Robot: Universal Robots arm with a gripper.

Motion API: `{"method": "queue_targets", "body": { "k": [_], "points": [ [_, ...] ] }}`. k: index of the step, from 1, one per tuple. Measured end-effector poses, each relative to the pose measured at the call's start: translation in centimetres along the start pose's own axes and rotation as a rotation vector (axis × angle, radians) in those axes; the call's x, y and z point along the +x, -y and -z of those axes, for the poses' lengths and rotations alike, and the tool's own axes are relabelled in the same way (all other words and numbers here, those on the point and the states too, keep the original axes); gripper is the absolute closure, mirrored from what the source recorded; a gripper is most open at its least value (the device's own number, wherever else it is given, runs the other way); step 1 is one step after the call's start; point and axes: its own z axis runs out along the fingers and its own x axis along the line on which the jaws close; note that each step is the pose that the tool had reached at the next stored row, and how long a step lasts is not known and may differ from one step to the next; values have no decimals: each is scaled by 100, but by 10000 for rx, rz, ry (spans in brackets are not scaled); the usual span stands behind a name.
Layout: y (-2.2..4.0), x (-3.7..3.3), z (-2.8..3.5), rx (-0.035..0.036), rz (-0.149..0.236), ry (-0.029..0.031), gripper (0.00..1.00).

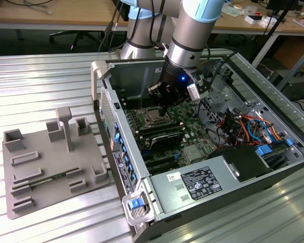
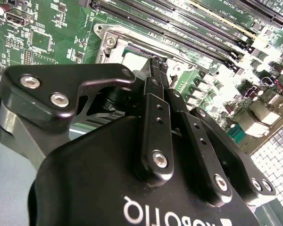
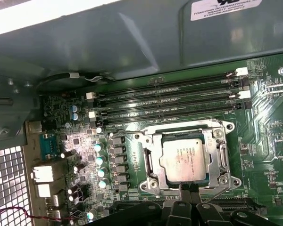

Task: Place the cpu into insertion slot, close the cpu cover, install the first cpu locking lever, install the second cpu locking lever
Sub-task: 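Install the first cpu locking lever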

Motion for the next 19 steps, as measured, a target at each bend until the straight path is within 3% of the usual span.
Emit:
{"method": "queue_targets", "body": {
  "k": [19],
  "points": [
    [0,0,0,37,778,43,89]
  ]
}}
